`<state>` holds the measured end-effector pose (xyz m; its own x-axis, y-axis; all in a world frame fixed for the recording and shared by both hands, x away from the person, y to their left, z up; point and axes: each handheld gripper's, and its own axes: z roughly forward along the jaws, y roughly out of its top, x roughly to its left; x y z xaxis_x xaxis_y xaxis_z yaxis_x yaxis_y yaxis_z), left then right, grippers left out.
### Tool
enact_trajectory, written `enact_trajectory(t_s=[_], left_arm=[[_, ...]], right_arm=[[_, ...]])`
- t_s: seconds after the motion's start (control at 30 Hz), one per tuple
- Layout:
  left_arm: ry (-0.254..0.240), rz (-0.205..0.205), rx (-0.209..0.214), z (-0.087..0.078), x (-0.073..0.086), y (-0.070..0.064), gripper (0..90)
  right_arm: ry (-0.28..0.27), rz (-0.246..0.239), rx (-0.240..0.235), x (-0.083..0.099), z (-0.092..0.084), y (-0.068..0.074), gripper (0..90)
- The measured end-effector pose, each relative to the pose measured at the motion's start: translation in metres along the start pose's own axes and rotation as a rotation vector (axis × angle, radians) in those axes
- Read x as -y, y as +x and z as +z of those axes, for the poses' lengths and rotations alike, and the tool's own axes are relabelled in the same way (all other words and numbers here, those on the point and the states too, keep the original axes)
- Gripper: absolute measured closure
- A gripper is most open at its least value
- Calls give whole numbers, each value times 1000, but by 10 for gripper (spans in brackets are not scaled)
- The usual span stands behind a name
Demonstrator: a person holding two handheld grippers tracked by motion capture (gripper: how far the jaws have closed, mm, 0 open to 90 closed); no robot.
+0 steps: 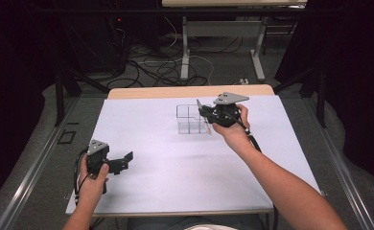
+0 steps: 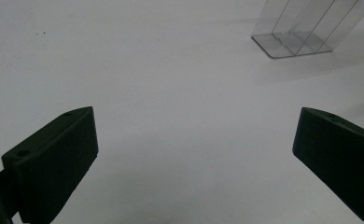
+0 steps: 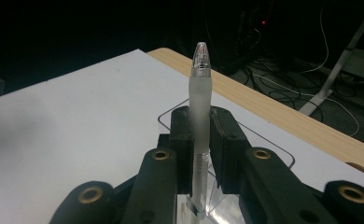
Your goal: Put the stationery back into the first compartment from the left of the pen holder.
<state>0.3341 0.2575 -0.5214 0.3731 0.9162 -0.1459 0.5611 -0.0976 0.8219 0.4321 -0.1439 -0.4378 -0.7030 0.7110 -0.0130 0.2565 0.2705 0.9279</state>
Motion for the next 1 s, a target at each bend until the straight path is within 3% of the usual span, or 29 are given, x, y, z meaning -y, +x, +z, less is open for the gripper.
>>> enact_trajectory(t_s=[0.1, 0.43, 0.73, 1.0], left_arm=[[-4, 5, -1, 2, 0, -1, 0], [2, 1, -2, -1, 3, 0, 0], [0, -13, -4, -5, 6, 1, 0], [-43, -59, 73, -6, -3, -9, 0]], right_arm=[[-16, 20, -5, -1, 3, 0, 802], [-46, 10, -4, -6, 17, -4, 802], [-75, 31, -7, -15, 28, -3, 803], [-125, 55, -75, -18, 30, 7, 802]])
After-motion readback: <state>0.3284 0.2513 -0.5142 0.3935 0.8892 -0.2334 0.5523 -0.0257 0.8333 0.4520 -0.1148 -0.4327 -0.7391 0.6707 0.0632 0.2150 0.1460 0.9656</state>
